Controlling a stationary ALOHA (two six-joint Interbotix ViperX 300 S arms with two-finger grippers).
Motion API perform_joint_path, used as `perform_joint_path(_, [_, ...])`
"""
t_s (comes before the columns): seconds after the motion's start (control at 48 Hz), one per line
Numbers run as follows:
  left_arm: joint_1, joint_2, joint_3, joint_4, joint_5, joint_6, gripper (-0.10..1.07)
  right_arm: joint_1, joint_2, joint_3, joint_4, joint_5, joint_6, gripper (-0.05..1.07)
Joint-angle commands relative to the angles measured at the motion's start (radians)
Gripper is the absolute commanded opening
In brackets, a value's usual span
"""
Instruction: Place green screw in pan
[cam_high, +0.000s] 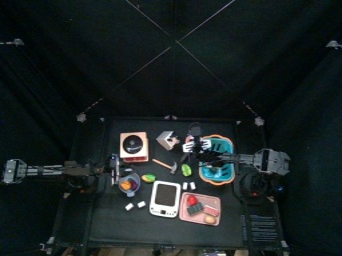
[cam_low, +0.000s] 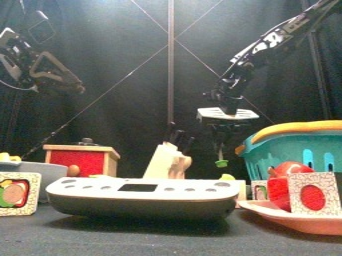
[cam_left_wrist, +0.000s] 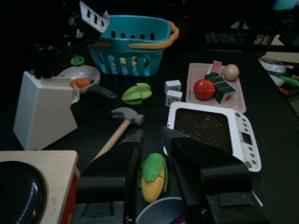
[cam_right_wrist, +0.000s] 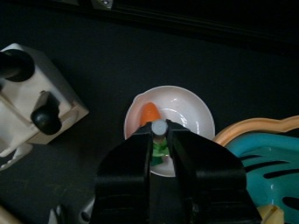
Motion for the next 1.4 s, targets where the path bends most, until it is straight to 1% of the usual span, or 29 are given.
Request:
perform_joint_path(0.0, [-0.002,0.002,-0.014,-0.003,-0.003,0.002,0.68,-0.015,-0.017,-0.014,0.008,0.002,-0.002,0.53])
perform_joint_path(0.146, [-0.002,0.002,-0.014,-0.003,-0.003,0.002,0.68,-0.017,-0.014,-0.014,0.011,0.003,-0.002,0.55])
perform_joint_path(0.271, [-0.003,0.002,-0.014,-0.002,-0.003,0.002,0.68,-0.017,-0.012,-0.015,0.014,0.006,0.000,0.67])
perform_joint_path(0.417, [-0.005,0.002,-0.014,-0.002,-0.003,0.002,0.68,-0.017,-0.005,-0.017,0.018,0.008,-0.002,0.83])
perform_joint_path(0.5, [-0.005,0.002,-0.014,-0.003,-0.003,0.002,0.68,-0.017,-0.002,-0.020,0.017,0.008,-0.002,0.90])
perform_joint_path(0.583, [-0.005,0.002,-0.014,-0.002,-0.003,0.002,0.68,-0.014,0.000,-0.023,0.015,0.008,-0.002,0.93])
perform_joint_path(1.375, [-0.005,0.002,-0.014,-0.003,-0.003,0.002,0.68,-0.012,0.003,-0.052,0.006,0.008,-0.023,0.94])
